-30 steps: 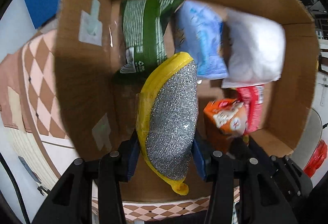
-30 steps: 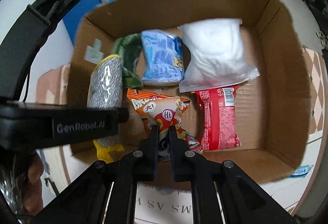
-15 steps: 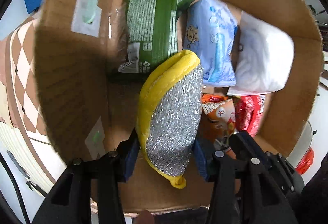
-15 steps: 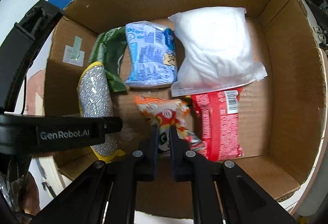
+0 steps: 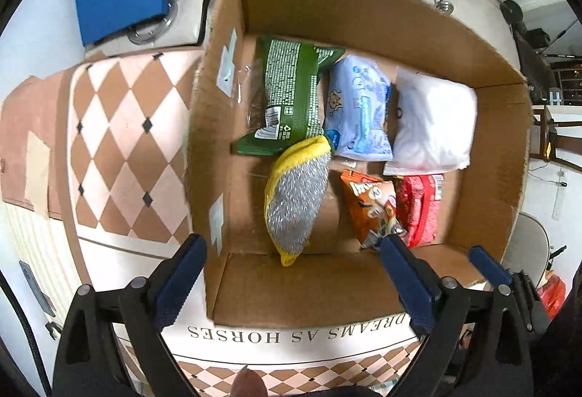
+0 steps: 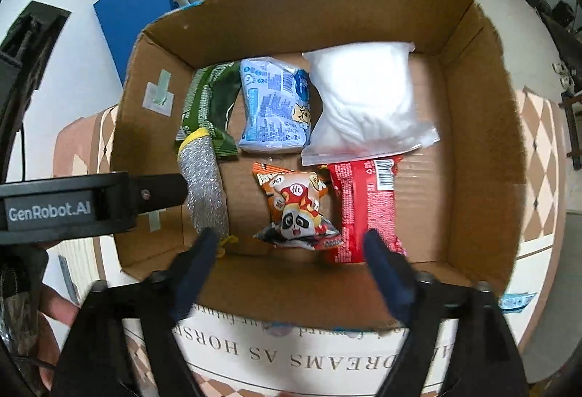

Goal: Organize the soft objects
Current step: 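Move the left tool to the lilac cloth while the right tool reaches the blue tube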

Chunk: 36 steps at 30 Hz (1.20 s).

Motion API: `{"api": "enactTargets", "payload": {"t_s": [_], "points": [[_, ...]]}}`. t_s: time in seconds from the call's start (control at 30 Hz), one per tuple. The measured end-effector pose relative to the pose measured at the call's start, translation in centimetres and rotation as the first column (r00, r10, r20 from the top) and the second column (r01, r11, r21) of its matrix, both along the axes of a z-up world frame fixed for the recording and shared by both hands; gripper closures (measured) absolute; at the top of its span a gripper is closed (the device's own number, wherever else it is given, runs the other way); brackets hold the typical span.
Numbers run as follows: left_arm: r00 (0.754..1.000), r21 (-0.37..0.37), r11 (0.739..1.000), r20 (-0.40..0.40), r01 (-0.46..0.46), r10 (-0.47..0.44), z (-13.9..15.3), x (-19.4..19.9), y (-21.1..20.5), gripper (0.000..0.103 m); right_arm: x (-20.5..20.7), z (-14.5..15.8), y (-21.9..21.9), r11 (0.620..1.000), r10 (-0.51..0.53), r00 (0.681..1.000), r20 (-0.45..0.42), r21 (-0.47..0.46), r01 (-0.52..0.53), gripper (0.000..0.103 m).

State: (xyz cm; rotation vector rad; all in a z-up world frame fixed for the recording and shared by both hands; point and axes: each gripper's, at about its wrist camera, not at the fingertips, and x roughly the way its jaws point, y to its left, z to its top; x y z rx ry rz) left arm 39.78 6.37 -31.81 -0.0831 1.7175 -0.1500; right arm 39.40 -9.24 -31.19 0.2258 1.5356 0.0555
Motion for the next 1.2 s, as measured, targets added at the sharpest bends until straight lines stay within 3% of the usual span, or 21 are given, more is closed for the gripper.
{"api": "enactTargets", "payload": {"t_s": [0.07, 0.33, 0.43, 0.57, 0.7, 0.87, 0.97, 1.1, 1.2], "points": [[0.999, 0.010, 1.000, 0.035, 0.000, -0.001, 1.0, -0.4, -0.3, 0.005, -0.6, 1.0, 0.1, 1.000, 0.017, 1.000, 0.014, -0.003, -0.017, 0.000], [0.975, 0.090, 0.996, 0.221, -0.006, -0.015, 6.1, -4.4, -2.1, 0.005, -3.2, 4.8, -0.4, 0.998, 0.039, 0.995, 0.090, -0.059, -0.034, 0.000], [0.956, 0.105, 0.993, 0.293, -0.053, 0.020, 7.4, -6.2, -2.1, 0.005, -4.8, 6.6, -1.4, 0.997, 0.045, 0.991, 0.128, -0.074, -0.036, 0.000], [0.944, 0.079, 0.989, 0.318, -0.123, 0.091, 7.7, -10.7, -2.6, 0.004, -8.4, 8.6, -4.6, 0.993, 0.026, 0.981, 0.191, -0.119, -0.003, 0.000], [0.963, 0.074, 0.994, 0.264, -0.076, 0.053, 5.0, -14.8, -5.2, 0.004, -12.7, 8.8, -10.3, 0.985, -0.028, 0.978, 0.208, -0.162, 0.063, 0.000], [0.988, 0.043, 0.997, 0.140, -0.065, 0.058, -1.3, -17.2, -9.2, 0.005, -16.6, 5.4, -18.4, 0.958, -0.112, 0.985, 0.133, -0.248, 0.143, 0.000], [0.983, 0.034, 0.989, 0.115, -0.144, 0.139, -4.3, -17.1, -11.0, 0.005, -17.7, 2.8, -22.6, 0.939, -0.152, 0.984, 0.087, -0.298, 0.172, 0.000], [0.958, 0.012, 0.961, 0.082, -0.276, 0.274, -7.6, -17.1, -12.4, 0.005, -18.0, 0.3, -25.8, 0.918, -0.160, 0.984, 0.076, -0.354, 0.177, 0.000], [0.944, 0.041, 0.945, 0.084, -0.324, 0.320, -9.5, -16.8, -13.5, 0.005, -17.9, -1.2, -27.0, 0.915, -0.163, 0.984, 0.075, -0.361, 0.179, 0.000]]}}
